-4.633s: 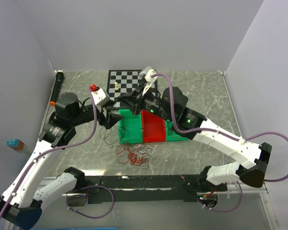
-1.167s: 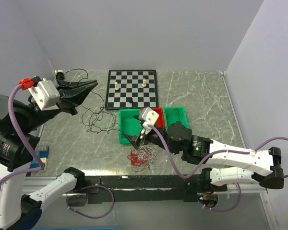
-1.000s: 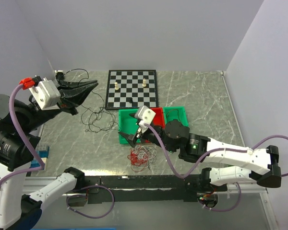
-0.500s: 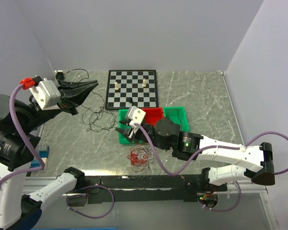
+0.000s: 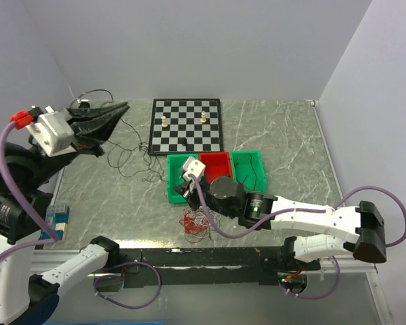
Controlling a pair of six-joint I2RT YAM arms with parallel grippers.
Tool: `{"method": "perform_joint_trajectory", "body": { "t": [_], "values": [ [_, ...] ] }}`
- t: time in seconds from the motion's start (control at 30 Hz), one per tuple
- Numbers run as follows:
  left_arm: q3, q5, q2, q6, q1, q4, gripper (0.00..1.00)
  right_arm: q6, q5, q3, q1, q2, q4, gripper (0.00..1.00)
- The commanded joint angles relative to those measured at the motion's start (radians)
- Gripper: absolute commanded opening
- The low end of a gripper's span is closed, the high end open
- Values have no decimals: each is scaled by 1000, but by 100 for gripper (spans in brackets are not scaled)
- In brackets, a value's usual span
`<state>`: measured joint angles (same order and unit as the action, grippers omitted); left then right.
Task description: Untangle the cables
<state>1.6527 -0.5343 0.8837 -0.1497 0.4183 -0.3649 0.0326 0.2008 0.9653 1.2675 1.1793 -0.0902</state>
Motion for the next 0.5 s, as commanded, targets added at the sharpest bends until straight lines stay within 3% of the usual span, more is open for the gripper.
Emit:
{"method": "perform_joint_trajectory", "body": {
  "t": [0.0, 0.47],
  "values": [
    [67, 94, 3, -31, -1, 141, 1, -183, 9, -95, -7, 32, -14, 0],
    [118, 370, 38, -105, -1, 446, 1, -332, 17, -215, -7, 11, -5, 0]
  ]
}}
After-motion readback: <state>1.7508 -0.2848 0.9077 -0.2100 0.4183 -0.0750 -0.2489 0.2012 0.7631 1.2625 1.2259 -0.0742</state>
